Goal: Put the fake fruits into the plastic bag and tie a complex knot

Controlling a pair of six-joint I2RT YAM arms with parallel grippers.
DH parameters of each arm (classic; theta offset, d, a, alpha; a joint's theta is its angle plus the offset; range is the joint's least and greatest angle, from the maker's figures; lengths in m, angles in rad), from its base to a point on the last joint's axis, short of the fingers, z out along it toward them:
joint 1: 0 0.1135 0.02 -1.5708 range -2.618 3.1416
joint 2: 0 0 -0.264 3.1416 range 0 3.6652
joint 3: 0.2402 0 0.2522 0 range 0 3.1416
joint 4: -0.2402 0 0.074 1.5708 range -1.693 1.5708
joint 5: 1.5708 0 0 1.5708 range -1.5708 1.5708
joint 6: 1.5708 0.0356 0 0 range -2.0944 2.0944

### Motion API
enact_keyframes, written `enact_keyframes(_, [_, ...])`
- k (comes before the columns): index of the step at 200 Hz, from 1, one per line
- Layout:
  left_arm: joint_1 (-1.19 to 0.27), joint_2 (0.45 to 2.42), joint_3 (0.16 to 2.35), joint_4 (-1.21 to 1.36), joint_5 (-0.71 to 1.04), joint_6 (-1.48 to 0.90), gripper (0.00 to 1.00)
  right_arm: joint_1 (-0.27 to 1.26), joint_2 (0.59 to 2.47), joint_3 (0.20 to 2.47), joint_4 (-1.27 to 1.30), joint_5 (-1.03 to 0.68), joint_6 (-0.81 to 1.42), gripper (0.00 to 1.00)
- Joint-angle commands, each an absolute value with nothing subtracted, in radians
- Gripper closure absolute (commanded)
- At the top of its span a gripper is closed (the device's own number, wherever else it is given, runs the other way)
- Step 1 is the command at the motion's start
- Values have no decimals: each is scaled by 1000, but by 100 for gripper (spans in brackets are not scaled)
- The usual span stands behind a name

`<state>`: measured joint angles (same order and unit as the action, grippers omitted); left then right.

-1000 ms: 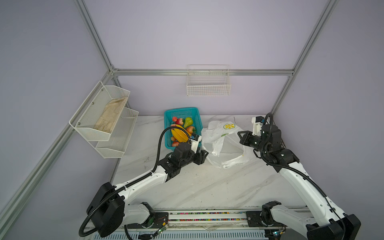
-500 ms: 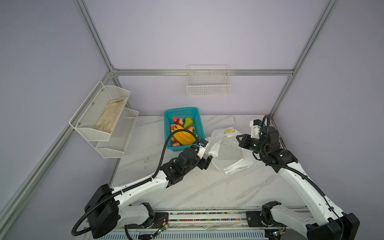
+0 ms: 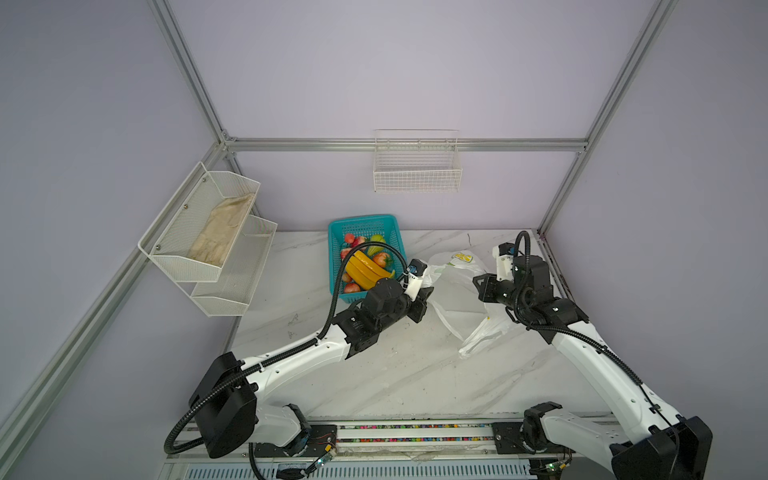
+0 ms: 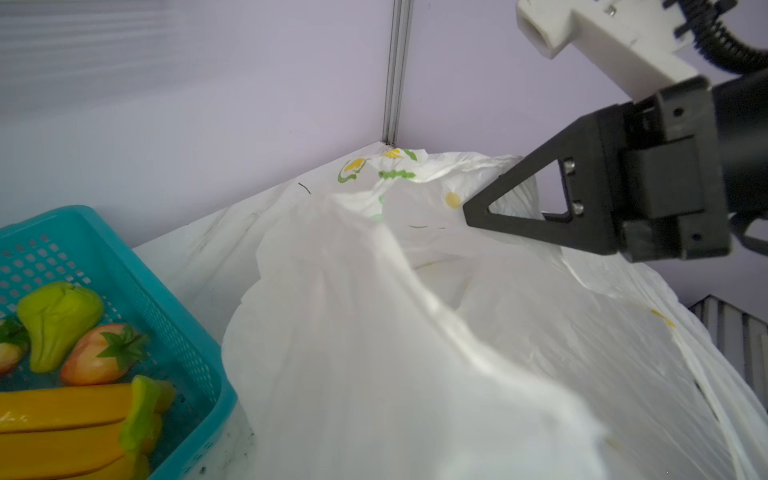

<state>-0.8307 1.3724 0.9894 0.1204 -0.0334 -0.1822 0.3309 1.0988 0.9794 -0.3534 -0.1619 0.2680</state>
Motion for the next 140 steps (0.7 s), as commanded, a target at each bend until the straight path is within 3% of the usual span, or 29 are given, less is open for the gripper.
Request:
enact_keyframes(1, [-782,1334,1064,182,114,-308,93,371,1086,990,-347,-2,191,78])
enact_keyframes(16, [-728,1319,1039,214,264,-372,100,423,1084,981,-325,89,160,72])
enact_keyframes(40, [-656,1315,1031,229,442,-440,100,517,1084,951,-275,199,96,57])
enact_keyframes(80, [-606,1308,1071,139,554,-399,100,553,1084,938,-229,319,-26,50])
enact_keyframes(120, [-585,1329,1098,83,619,-353,100,552,1111,957,-190,262,-78,50])
enact_keyframes(140, [-573,1343,1118,59,635,-349,100,553,1147,964,-193,259,-99,59])
